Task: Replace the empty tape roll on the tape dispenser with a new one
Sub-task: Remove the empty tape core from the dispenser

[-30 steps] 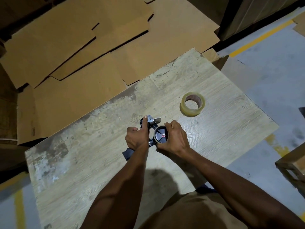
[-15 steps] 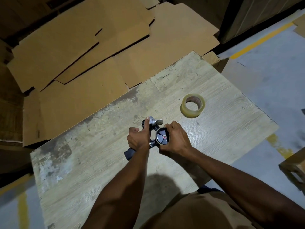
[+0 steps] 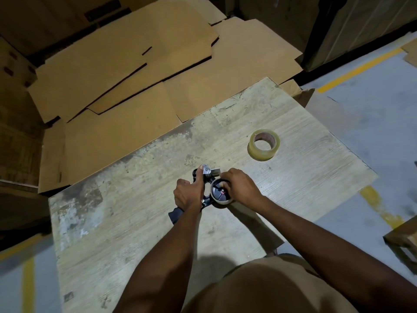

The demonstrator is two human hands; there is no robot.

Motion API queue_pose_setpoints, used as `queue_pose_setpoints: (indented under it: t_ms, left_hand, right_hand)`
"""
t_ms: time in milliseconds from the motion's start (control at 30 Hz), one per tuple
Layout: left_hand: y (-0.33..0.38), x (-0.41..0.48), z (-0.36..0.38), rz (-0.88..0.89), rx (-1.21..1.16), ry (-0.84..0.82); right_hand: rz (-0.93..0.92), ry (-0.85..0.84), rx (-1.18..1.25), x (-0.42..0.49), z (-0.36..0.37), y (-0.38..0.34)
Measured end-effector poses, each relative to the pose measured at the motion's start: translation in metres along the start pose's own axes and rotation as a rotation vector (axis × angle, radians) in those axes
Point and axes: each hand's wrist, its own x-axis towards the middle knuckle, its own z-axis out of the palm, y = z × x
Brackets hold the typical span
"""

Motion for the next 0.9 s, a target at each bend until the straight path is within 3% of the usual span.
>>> queue_pose_setpoints:
  t_ms: [167,400,700,900]
  left_hand:
    - [0.000,0.002,0.001,0.021,0.062,-0.030]
    - [0.001,0.008,0.006,0.006,0.073,-0.024]
    - [0.001,0.008,0.013,0.013,0.050,0.030]
    - [0.003,0.008,0.015,-0.014,0.050,0.046]
  right_hand:
    - [-0.079,0.011,-0.139,0.000,0.001,-0.008]
    - [-0.094,-0.037,-0.071,0.012,0.006,-0.011]
    - [-0.143,0.168,-0.246,0.009,0.019,-0.010]
    - [-0.019,0.194,-0.180,0.009,0.024,-0.007]
